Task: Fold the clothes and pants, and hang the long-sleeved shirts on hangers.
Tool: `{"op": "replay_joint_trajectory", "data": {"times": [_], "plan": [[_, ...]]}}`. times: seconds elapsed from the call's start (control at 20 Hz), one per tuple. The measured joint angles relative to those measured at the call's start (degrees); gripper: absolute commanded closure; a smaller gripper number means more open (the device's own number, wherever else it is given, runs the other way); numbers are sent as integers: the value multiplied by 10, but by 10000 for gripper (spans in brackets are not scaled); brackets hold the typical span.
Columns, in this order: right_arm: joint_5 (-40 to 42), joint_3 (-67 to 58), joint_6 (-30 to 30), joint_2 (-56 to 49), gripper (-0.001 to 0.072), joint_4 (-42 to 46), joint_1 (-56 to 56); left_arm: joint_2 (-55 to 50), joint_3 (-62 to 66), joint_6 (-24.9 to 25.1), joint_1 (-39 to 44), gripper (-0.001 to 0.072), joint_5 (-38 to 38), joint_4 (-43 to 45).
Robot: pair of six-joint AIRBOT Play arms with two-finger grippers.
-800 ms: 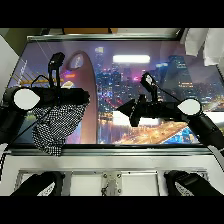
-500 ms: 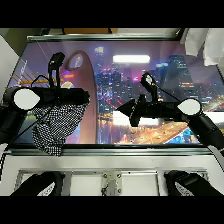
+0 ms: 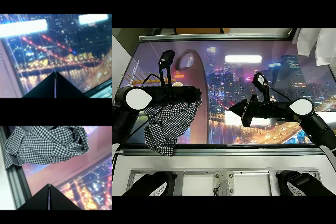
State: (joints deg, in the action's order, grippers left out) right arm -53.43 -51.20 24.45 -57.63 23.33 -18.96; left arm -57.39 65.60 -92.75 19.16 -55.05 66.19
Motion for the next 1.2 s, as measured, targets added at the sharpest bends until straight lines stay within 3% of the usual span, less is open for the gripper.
{"op": "replay_joint_trajectory", "data": {"times": [0.05, 0.1, 0.15, 0.4, 0.65, 0.8, 0.85, 0.95, 1.0, 1.2], "plan": [[0, 0, 0, 0, 685, 0, 0, 0, 0, 0, 0, 611, 4, 5], [0, 0, 0, 0, 685, 0, 0, 0, 0, 0, 0, 146, 7, 15], [0, 0, 0, 0, 685, 0, 0, 0, 0, 4, 0, 2, 8, 30], [0, 0, 0, 0, 685, 0, 0, -50, 0, 20, 0, 8, -38, 162], [0, 0, 0, 0, 685, 0, 0, -205, 0, 19, 0, 9, -60, 235], [0, 0, 0, 0, 685, 0, 0, -292, 0, -6, 0, 9, -56, 275], [0, 0, 0, 0, 685, 0, 0, -314, 0, -14, 0, 123, -56, 289], [0, 0, 0, 0, 685, 0, 0, -341, 0, -27, 0, 589, -54, 309], [0, 0, 0, 0, 685, 0, 0, -348, 0, -31, 0, 690, -54, 313], [0, 0, 0, 0, 685, -2, 0, -326, 1, -39, 2, 691, -50, 320]]}}
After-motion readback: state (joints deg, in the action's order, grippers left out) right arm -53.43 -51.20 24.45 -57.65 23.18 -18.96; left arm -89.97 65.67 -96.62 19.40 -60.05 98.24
